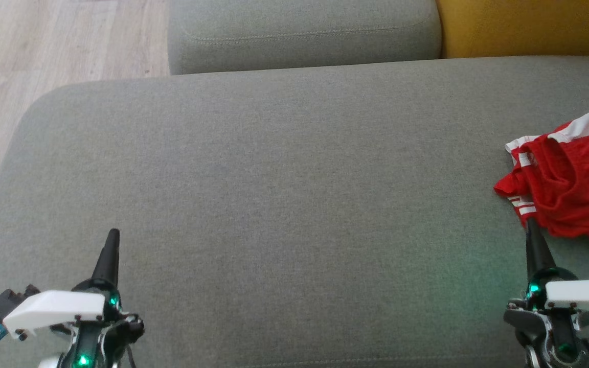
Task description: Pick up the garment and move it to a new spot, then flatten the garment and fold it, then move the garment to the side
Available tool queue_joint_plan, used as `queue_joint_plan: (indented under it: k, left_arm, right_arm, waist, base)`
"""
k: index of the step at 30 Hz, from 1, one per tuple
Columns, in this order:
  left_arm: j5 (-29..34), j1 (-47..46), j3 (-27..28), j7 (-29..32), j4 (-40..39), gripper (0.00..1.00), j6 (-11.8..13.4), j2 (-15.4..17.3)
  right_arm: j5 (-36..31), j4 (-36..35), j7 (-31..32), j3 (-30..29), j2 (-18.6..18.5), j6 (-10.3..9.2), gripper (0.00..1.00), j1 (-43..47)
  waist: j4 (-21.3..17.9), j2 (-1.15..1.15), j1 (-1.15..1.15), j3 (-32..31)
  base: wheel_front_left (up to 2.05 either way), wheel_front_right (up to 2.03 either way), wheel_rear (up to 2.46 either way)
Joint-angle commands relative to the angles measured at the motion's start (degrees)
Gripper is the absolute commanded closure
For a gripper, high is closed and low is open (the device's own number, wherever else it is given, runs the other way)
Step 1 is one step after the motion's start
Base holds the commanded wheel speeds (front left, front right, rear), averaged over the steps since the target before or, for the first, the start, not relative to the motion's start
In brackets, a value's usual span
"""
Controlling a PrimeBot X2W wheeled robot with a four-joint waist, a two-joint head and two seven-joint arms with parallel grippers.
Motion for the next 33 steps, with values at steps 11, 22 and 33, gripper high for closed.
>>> queue_joint_plan:
  k: [11,22,33]
  left_arm:
    - [-7.08,-3.87,4.42,2.08,-1.10,1.00,-2.27,-0.72]
    - [-11.60,-4.32,6.14,3.48,-0.72,1.00,-3.50,-1.55]
    - [-11.44,-4.34,6.33,3.62,-0.71,1.00,-3.50,-1.68]
  right_arm:
    - [8.13,-0.28,-0.15,0.20,-1.21,-0.05,1.00,-4.39]
    - [13.28,0.74,0.03,-0.25,-1.14,-0.05,1.00,-4.97]
    - [13.09,0.76,0.22,-0.48,-0.98,-0.05,1.00,-4.99]
  waist:
    - [-0.04,0.00,0.00,-0.23]
    - [-0.07,0.00,0.00,-0.40]
    - [-0.07,0.00,0.00,-0.40]
  base:
    - [0.00,0.00,0.00]
    - [0.00,0.00,0.00]
    - [0.00,0.00,0.00]
